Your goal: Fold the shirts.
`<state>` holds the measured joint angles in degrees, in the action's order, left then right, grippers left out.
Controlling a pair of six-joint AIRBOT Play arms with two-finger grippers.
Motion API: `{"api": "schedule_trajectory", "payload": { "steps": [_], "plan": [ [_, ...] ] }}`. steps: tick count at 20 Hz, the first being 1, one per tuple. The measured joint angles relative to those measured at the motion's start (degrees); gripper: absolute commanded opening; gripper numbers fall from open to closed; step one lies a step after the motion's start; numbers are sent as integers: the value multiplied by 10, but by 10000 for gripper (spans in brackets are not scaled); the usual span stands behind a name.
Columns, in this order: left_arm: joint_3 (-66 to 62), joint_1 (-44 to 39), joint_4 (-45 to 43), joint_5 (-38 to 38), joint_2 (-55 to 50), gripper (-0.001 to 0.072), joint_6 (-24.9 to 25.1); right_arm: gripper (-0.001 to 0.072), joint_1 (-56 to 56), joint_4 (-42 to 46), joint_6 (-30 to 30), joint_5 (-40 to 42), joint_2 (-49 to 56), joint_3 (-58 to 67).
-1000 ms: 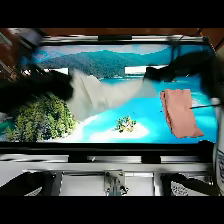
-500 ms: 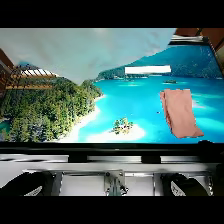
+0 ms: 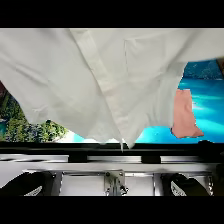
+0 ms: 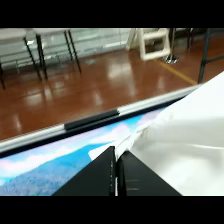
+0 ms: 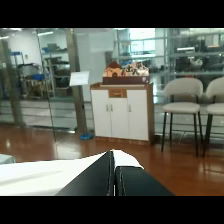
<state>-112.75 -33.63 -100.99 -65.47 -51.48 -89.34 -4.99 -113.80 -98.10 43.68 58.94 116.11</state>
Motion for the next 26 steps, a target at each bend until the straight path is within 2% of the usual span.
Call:
{"api": "schedule_trajectory", "payload": {
  "steps": [9, 13, 16, 17, 19, 24, 26],
  "plan": [
    [184, 36, -23, -26, -28, 28, 2, 46, -1, -29, -7, -153, 158, 0],
    [275, 55, -32, -26, -75, 28, -12, 47, -16, -39, -7, -151, 271, 0],
    [317, 61, -37, -17, -123, 28, -37, 50, -40, -41, -8, -180, 358, 1],
    [324, 61, -38, -16, -140, 28, -45, 116, -49, -41, -7, -178, 387, 1],
    [335, 63, -39, -17, -173, 28, -55, 505, -63, -39, 6, -141, 432, 1],
    [339, 64, -32, -3, -206, 28, -69, 512, -48, -41, 36, 73, 452, 1],
    [333, 66, -32, -10, -208, 28, -69, 511, -19, -37, 41, 196, 426, 1]
  ]
}}
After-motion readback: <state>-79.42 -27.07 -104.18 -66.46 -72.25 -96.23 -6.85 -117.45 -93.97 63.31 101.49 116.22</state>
